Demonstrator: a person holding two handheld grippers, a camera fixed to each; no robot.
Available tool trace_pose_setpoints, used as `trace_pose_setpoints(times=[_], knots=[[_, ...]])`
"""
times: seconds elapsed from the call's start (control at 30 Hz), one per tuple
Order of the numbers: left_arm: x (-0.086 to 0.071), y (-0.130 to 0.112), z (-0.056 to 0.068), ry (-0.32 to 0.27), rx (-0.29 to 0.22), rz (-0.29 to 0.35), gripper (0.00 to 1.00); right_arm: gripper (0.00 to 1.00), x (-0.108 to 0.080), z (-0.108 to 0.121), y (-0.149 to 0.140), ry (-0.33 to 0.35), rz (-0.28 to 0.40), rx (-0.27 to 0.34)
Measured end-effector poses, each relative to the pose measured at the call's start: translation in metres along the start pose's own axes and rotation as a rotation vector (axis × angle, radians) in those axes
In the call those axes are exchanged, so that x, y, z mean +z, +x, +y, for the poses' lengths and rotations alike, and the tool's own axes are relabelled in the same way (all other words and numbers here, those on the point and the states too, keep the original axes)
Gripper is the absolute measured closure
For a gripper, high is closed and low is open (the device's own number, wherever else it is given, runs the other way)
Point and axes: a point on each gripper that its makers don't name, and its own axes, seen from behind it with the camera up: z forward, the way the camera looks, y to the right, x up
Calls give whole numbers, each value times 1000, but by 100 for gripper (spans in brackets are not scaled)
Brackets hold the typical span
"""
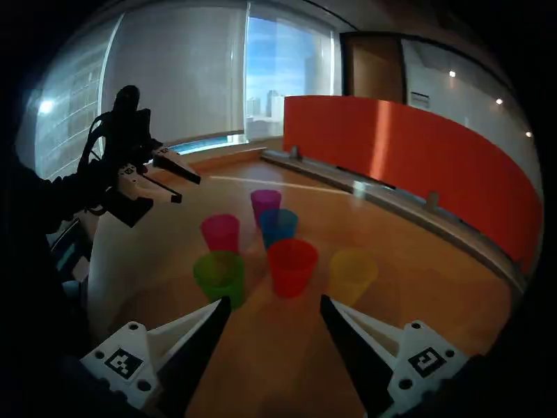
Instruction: Pour water
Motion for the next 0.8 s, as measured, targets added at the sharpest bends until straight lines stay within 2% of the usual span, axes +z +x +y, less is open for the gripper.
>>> trace_pose_setpoints(times=[0.4, 0.8], knots=[[2, -1, -2, -2, 2, 2, 11, 0, 35, -30, -10, 64, -24, -35], [-1, 0, -5, 1, 1, 10, 11, 1, 61, -52, -14, 109, -42, -68]])
